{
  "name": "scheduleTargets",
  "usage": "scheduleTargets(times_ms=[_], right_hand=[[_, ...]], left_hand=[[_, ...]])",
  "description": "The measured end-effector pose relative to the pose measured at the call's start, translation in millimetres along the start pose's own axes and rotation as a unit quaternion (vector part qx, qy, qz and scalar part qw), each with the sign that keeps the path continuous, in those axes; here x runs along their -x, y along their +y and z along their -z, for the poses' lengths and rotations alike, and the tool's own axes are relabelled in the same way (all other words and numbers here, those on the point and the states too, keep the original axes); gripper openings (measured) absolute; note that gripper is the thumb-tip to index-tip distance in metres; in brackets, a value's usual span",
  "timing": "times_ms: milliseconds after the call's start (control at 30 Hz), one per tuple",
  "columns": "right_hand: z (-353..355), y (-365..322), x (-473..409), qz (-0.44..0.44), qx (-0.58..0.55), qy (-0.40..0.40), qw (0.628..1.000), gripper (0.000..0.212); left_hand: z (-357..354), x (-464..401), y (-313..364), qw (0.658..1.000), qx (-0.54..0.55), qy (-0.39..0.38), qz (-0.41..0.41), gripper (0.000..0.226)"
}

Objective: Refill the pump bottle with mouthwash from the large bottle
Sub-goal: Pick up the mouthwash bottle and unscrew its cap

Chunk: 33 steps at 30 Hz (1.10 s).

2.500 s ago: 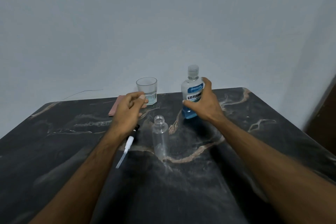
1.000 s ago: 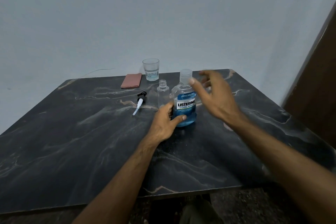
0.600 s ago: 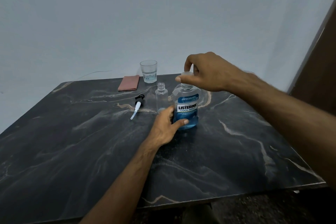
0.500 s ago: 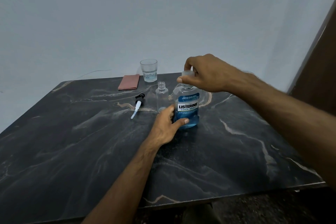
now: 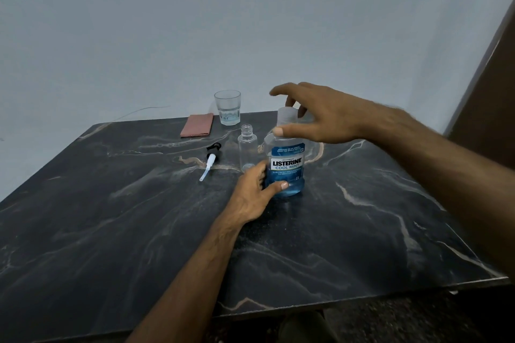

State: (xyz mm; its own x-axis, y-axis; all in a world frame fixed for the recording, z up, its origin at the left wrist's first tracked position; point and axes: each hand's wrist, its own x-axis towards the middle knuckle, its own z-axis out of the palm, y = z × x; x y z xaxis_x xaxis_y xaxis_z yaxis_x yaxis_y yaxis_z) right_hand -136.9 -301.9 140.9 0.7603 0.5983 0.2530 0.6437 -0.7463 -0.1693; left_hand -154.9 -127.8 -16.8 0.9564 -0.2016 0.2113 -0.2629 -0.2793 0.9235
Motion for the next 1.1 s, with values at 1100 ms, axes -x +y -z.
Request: scheduleTargets(times_ms=[1100], right_hand=[[6,-6,-4,-0.003,-0.113,-0.015,0.993,0.027]], left_hand=[[0,1,-3,1.0,-0.001,0.004,-0.002,0.044]])
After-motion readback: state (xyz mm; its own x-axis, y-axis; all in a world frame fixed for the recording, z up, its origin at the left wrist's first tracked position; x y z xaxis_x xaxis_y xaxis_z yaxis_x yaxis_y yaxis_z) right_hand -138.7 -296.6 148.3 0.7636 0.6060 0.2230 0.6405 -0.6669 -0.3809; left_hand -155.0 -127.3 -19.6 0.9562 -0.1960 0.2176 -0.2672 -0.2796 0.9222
